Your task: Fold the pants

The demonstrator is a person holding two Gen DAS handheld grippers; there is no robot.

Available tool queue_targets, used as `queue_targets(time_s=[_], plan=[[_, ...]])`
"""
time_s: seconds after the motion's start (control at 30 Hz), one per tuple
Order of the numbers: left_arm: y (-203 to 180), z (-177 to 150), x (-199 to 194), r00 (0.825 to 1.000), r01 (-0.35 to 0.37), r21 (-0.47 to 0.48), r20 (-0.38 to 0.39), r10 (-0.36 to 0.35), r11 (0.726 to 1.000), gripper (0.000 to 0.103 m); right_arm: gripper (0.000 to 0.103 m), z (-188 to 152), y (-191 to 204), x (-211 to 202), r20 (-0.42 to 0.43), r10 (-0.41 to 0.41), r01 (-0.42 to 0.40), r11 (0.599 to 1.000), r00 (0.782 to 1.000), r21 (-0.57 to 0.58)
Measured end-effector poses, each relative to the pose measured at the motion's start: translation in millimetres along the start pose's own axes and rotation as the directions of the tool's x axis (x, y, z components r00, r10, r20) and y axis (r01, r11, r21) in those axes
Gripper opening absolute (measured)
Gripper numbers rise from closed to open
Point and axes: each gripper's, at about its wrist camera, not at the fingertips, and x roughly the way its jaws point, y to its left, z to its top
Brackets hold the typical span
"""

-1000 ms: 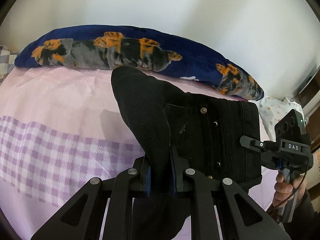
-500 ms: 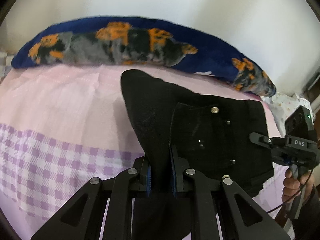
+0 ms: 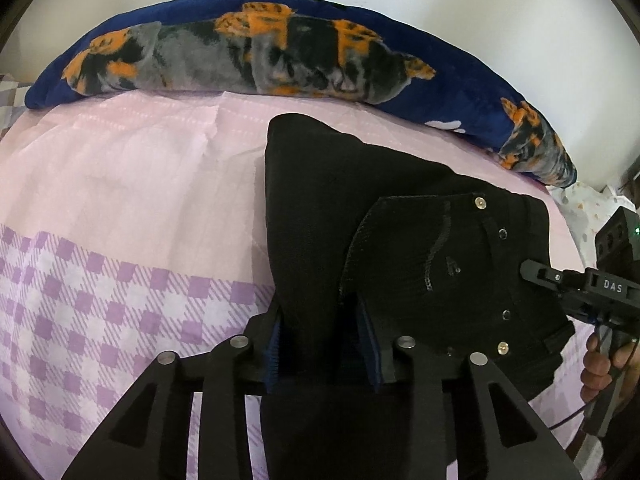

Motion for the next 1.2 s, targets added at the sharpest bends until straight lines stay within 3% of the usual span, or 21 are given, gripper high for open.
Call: queue_targets(time_s=[0.17,0.33,0.5,0.57,0.83,1.1,1.2], plan=[[-5.2,-0.3,2.1,0.999,-0.046,0.012,0.005,0.046,0.999,0.041,0.039,-1.3,0.5,3.6,0.005,-0.04,0.04,0.999,0.999,0.011],[-14.9,1.2,0.4,0.994,-0.113,0.03,0.004,0.113,0.993,0.045,0.045,-3.7,3.5,1.5,0.013,-0.07,0.07,0.997,0.997,0.019],[-22.7,-5.9,-6.9,0.988,-0.157,0.049,0.01,0.157,0.986,0.047,0.047,-13.3,18.5,-4.9,0.029,-0.145,0.146,0.988,0.989,-0.046],[-25.5,-13.4,-12.6,0.984,-0.177,0.061,0.017,0.176,0.982,0.047,0.054,-21.9,23.5,-9.4,0.036,-0.176,0.178,0.981,0.984,-0.073],[-18.8,-55.0,-39.2,0.983,-0.185,0.029,0.016,0.185,0.982,0.048,0.058,-64.3,36.7,-37.6,0.093,-0.246,0.257,0.957,0.965,-0.137],[-28.3,-80.8,-82.0,0.979,-0.181,-0.021,0.094,0.182,0.983,0.048,0.059,-108.2,45.5,-58.4,0.145,-0.277,0.301,0.937,0.95,-0.178],[-39.0,-91.1,-98.2,0.968,-0.217,-0.006,0.13,0.216,0.976,0.049,0.059,-125.2,54.5,-66.0,0.168,-0.275,0.305,0.932,0.947,-0.197]])
